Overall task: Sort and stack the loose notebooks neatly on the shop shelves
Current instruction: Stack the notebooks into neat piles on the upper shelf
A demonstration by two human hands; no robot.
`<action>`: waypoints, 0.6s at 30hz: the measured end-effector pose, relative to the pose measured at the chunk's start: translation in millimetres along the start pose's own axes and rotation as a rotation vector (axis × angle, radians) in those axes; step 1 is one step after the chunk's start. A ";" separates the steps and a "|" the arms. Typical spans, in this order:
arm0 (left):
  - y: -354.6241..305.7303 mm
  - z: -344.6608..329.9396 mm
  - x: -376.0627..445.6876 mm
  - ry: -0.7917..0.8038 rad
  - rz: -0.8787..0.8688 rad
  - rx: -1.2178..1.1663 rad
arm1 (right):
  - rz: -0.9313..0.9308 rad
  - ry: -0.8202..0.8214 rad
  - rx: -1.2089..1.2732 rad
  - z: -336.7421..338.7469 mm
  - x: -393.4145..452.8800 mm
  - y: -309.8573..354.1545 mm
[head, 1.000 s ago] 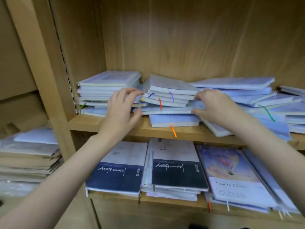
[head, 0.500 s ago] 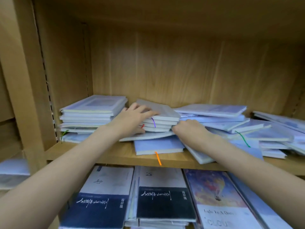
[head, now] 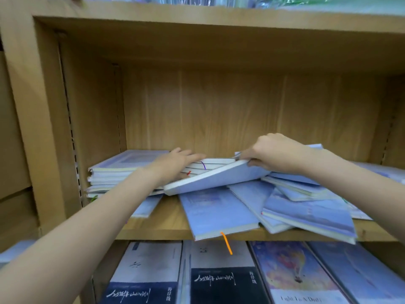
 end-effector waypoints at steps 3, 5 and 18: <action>1.1 -6.1 -1.9 0.057 0.048 0.037 | -0.017 -0.084 0.034 4.4 -21.2 -2.1; -5.9 -5.3 -6.8 0.059 0.045 -0.012 | -0.049 -0.143 0.083 -4.8 -42.6 0.2; -89.6 -28.5 -63.9 0.113 -0.042 -0.438 | -0.510 0.235 0.733 -71.9 -117.8 -29.5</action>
Point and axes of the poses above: each hand's wrist, its own x-axis towards the middle knuckle, its own z-axis out of the back of the hand, y = z × x, the point moved 8 cm from there along x, towards the middle knuckle, and after that the axes turned 9 degrees about -z, right-handed, at the moved point
